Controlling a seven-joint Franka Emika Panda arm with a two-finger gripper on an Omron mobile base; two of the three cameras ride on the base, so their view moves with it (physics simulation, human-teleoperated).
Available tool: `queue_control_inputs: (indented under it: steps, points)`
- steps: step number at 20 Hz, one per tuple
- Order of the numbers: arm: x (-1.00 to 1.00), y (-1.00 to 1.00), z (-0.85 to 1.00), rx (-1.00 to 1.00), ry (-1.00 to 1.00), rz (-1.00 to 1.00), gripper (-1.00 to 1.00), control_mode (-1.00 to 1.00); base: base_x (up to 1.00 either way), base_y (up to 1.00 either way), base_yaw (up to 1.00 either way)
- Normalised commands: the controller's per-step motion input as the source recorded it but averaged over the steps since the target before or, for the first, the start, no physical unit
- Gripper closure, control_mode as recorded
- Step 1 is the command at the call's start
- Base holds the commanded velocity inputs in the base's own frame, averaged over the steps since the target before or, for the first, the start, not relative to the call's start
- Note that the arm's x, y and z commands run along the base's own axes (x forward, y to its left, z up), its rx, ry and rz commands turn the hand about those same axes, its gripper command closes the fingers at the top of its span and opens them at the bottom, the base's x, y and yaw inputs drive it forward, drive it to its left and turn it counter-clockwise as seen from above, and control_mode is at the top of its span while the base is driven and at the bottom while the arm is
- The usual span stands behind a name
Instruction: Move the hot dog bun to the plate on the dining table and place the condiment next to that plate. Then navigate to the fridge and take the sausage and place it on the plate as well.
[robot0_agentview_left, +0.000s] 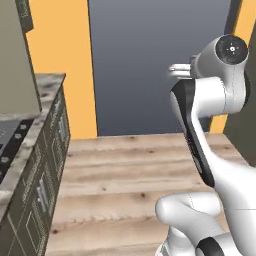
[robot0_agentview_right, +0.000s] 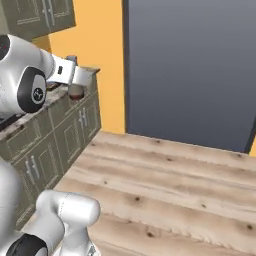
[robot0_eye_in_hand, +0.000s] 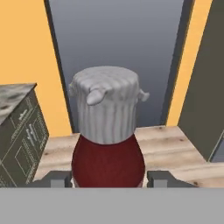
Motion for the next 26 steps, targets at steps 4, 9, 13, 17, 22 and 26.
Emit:
queue_control_inputs:
  steps: [4,9,13,17,22,26]
  points:
    - [0.0,0.0,0.0,0.0,0.0,0.0,1.0,1.0,0.31,-0.01,-0.8]
    - [0.0,0.0,0.0,0.0,0.0,0.0,1.0,1.0,0.34,-0.03,-0.79]
    - [0.0,0.0,0.0,0.0,0.0,0.0,1.0,1.0,0.4,-0.01,-0.75]
    - [0.0,0.0,0.0,0.0,0.0,0.0,1.0,1.0,0.49,0.0,-0.72]
    - [0.0,0.0,0.0,0.0,0.0,0.0,1.0,1.0,0.59,0.19,-0.69]
    - [0.0,0.0,0.0,0.0,0.0,0.0,1.0,1.0,0.72,0.86,-0.55]
